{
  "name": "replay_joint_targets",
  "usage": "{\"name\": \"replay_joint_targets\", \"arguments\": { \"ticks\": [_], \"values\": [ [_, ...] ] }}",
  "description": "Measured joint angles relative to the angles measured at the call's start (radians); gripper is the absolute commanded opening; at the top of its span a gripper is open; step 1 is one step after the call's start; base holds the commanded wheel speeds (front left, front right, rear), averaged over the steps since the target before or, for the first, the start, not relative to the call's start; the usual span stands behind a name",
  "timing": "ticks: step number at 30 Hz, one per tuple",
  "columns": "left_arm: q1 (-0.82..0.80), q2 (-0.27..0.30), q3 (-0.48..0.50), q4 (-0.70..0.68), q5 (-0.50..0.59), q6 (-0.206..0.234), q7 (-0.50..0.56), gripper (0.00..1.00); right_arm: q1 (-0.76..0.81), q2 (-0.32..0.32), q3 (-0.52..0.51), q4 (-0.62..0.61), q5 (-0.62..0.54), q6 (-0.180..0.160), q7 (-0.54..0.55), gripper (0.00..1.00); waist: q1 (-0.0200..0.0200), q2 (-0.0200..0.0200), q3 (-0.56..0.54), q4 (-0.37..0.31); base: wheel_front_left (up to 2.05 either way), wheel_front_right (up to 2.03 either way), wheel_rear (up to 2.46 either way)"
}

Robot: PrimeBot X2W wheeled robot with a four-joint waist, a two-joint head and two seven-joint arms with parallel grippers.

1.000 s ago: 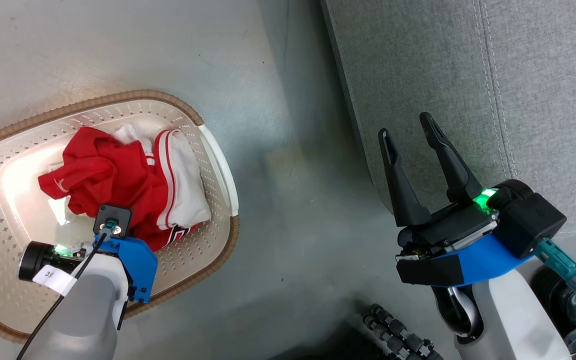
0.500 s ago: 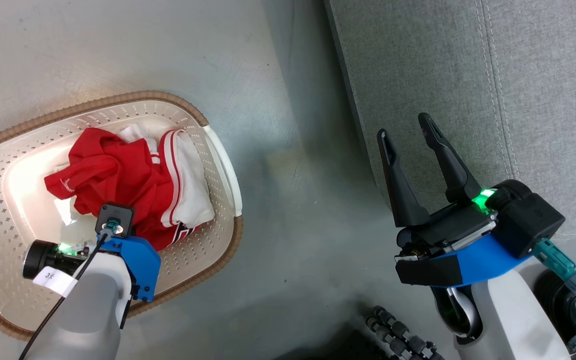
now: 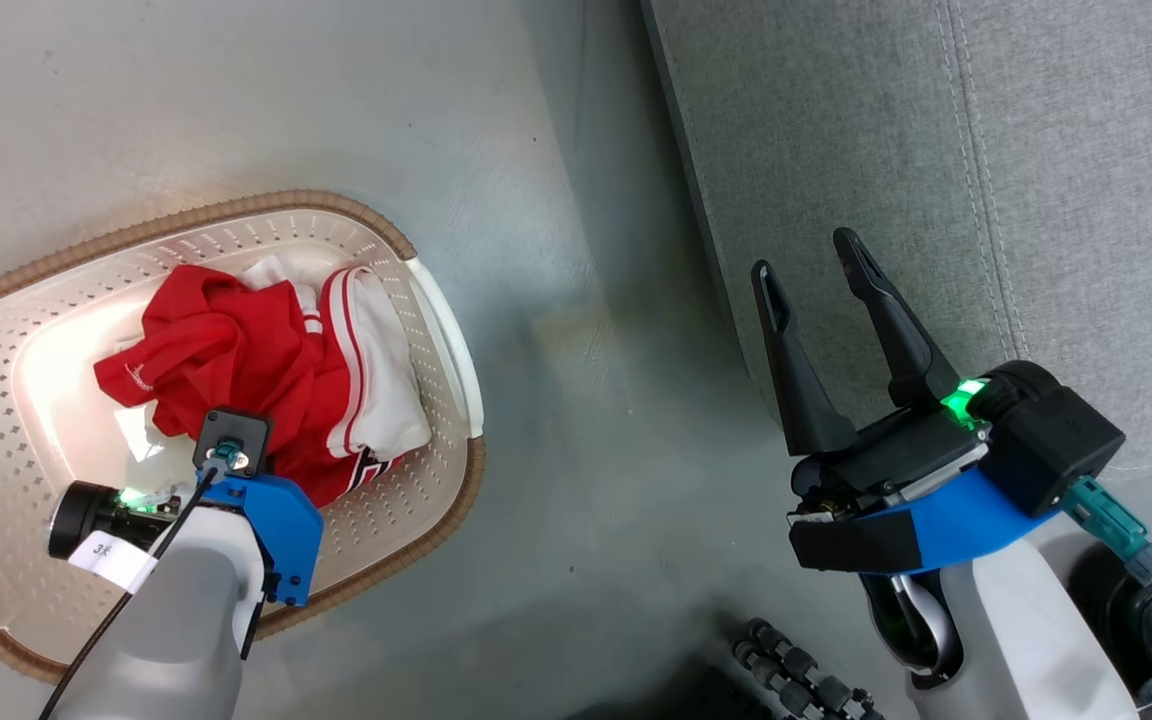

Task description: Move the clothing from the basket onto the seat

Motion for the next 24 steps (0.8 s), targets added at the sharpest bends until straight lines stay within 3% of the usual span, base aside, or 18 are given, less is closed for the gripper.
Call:
{"name": "replay_joint_targets", "arguments": {
  "ticks": [24],
  "values": [
    [0.080, -0.098, -0.050, 0.010, -0.032, -0.049, -0.082, 0.00, 0.046, 0.000, -0.058, 0.048, -0.062, 0.000, 0.000, 1.00, -0.0001, 0.0001, -0.270, 0.060, 0.00, 0.00, 0.00]
  ]
}}
